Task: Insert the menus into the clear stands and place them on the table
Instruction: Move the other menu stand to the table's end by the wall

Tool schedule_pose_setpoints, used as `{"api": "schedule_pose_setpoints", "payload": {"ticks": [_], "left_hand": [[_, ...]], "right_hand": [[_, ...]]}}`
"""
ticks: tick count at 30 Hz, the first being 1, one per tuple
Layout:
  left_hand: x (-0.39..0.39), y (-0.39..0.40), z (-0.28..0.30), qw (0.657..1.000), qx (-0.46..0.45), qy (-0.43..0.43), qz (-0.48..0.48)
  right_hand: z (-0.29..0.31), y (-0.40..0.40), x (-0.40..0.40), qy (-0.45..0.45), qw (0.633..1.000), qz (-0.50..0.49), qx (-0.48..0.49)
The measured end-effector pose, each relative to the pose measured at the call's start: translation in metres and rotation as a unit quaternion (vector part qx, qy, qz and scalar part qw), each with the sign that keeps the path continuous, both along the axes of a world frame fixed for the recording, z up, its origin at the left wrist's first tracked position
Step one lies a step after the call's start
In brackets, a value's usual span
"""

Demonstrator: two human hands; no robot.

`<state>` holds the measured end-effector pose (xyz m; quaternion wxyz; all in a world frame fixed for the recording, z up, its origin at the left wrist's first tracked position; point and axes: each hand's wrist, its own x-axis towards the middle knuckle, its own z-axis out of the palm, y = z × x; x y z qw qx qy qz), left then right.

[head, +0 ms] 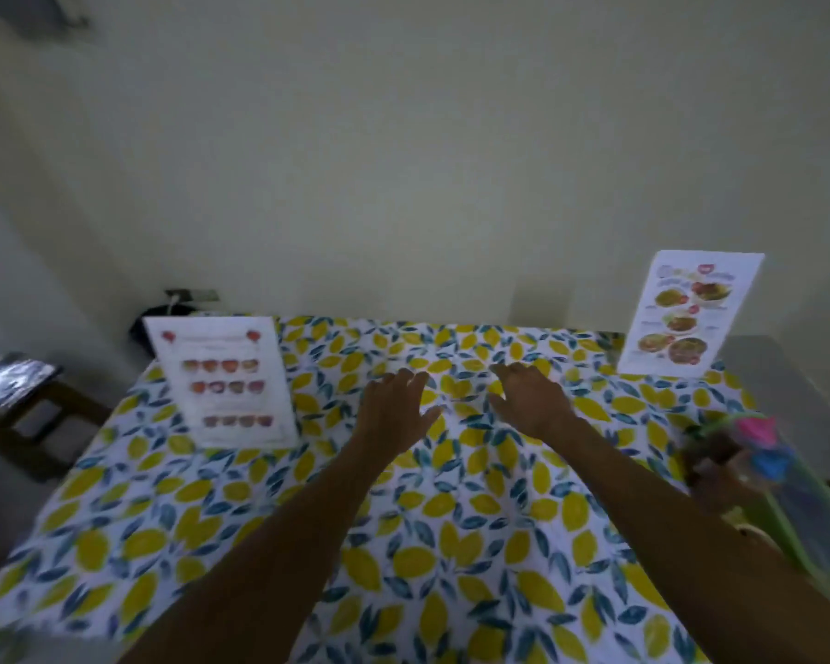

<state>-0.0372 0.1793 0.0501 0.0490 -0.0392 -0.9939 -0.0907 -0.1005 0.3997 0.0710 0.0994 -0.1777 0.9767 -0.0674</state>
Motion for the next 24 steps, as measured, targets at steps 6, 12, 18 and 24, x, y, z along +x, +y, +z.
{"api": "schedule_pose_setpoints", "payload": {"ticks": [6, 12, 18, 24], "left_hand": [[0.063, -0.101, -0.008, 0.995, -0.005, -0.017, 0.095], [0.103, -0.187, -0.024, 0.983, -0.003, -0.058, 0.176], [0.115, -0.264, -0.035, 0.963, 0.024, -0.082, 0.257], [0.069, -0.341, -0.046, 0.916, 0.135, -0.093, 0.365]], "right_hand": [[-0.020, -0.113, 0.030, -0.017, 0.996, 0.089, -0.009], [-0.049, -0.195, 0.036, -0.075, 0.991, 0.110, -0.022], [-0.072, -0.259, 0.027, -0.112, 0.987, 0.107, -0.050], [-0.097, -0.314, -0.001, -0.172, 0.969, 0.054, -0.171]]}}
